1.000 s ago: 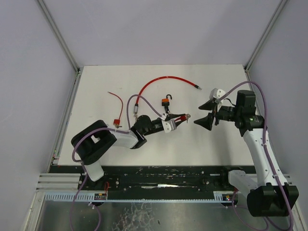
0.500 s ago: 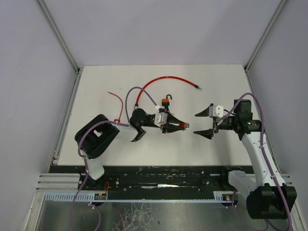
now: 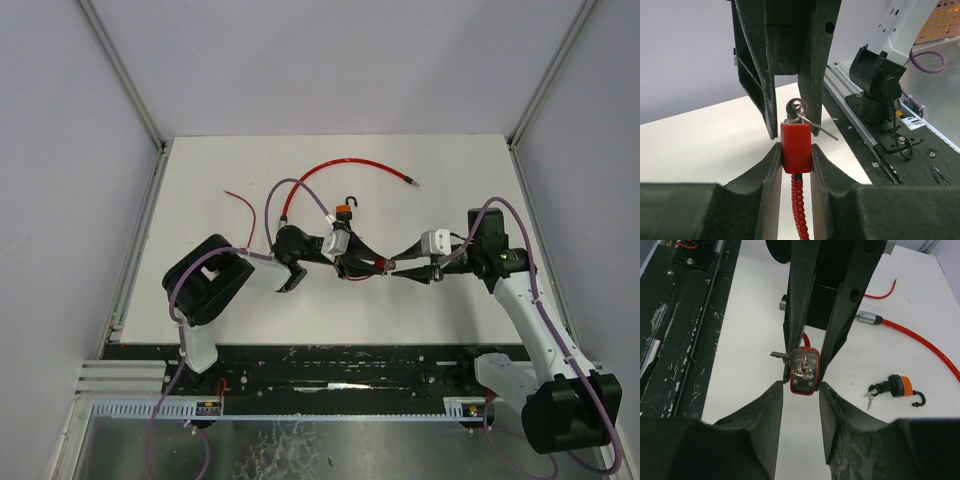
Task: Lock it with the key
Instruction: Adjust the lock.
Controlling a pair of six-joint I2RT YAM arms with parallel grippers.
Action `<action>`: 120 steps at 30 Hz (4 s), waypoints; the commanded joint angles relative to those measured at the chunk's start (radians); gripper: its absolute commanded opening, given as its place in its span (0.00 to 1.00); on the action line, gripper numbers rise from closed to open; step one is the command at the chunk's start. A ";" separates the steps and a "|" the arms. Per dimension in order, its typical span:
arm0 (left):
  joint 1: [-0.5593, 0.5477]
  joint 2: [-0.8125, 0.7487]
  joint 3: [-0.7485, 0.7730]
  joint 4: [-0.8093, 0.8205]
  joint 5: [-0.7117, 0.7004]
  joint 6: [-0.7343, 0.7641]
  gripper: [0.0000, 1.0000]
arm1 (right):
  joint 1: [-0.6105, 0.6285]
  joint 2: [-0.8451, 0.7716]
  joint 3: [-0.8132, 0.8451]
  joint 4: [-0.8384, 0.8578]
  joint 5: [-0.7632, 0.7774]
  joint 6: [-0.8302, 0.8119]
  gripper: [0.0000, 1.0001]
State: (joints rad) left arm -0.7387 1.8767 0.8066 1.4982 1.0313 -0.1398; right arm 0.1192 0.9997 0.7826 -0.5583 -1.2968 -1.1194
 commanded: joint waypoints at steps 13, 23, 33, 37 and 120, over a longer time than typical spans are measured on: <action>-0.002 -0.004 0.015 0.101 -0.047 -0.021 0.13 | 0.046 0.000 0.030 0.071 0.033 0.113 0.12; 0.025 -0.038 -0.026 0.099 -0.108 -0.010 0.41 | -0.012 -0.009 0.089 -0.009 0.018 0.132 0.03; 0.031 -0.023 -0.010 0.098 -0.092 -0.042 0.39 | -0.018 0.001 0.085 -0.009 0.024 0.125 0.02; 0.031 -0.015 0.004 0.099 -0.078 -0.060 0.35 | -0.018 0.002 0.082 -0.010 0.022 0.125 0.02; 0.018 -0.332 -0.236 0.049 -0.426 -0.211 0.46 | -0.251 -0.044 0.109 -0.122 -0.129 0.219 0.00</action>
State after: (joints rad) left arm -0.7158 1.6257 0.5911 1.5085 0.6838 -0.2909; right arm -0.1078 0.9947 0.9192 -0.6983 -1.3426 -0.8837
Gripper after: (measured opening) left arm 0.463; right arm 0.255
